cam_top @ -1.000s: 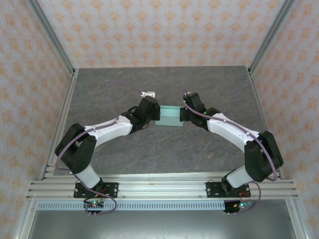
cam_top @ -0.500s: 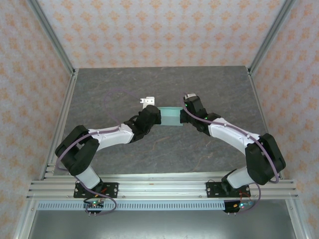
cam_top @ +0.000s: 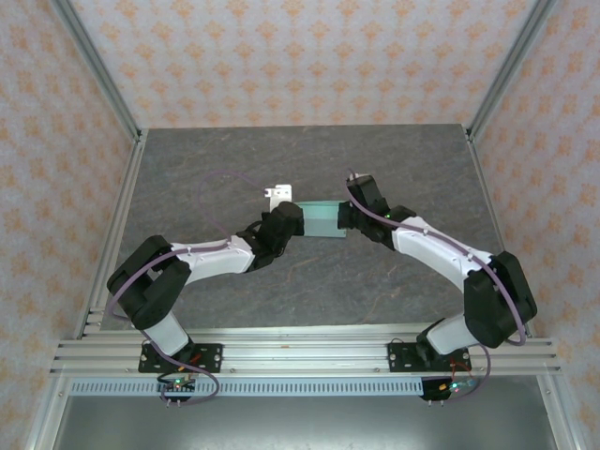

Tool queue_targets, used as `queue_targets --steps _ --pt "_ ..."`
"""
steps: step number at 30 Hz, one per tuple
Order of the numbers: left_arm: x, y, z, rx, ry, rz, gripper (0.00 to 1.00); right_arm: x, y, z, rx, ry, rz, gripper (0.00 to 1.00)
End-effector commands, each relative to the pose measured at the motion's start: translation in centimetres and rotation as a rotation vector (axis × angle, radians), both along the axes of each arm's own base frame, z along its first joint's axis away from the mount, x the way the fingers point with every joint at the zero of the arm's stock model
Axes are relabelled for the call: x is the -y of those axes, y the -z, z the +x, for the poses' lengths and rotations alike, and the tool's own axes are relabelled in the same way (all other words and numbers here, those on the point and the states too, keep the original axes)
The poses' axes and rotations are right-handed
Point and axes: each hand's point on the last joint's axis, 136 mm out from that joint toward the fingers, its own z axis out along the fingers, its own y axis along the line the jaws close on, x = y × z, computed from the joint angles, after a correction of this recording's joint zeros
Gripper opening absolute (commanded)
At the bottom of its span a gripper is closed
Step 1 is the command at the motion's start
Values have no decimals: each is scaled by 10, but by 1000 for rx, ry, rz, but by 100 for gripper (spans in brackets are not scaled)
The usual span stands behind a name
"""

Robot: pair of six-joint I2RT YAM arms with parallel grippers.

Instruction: Fold the paper box

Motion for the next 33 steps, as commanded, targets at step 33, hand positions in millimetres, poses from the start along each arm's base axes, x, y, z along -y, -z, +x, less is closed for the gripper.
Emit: queue_targets --steps 33 --pt "-36 44 -29 -138 -49 226 0 34 26 -1 -134 128 -167 3"
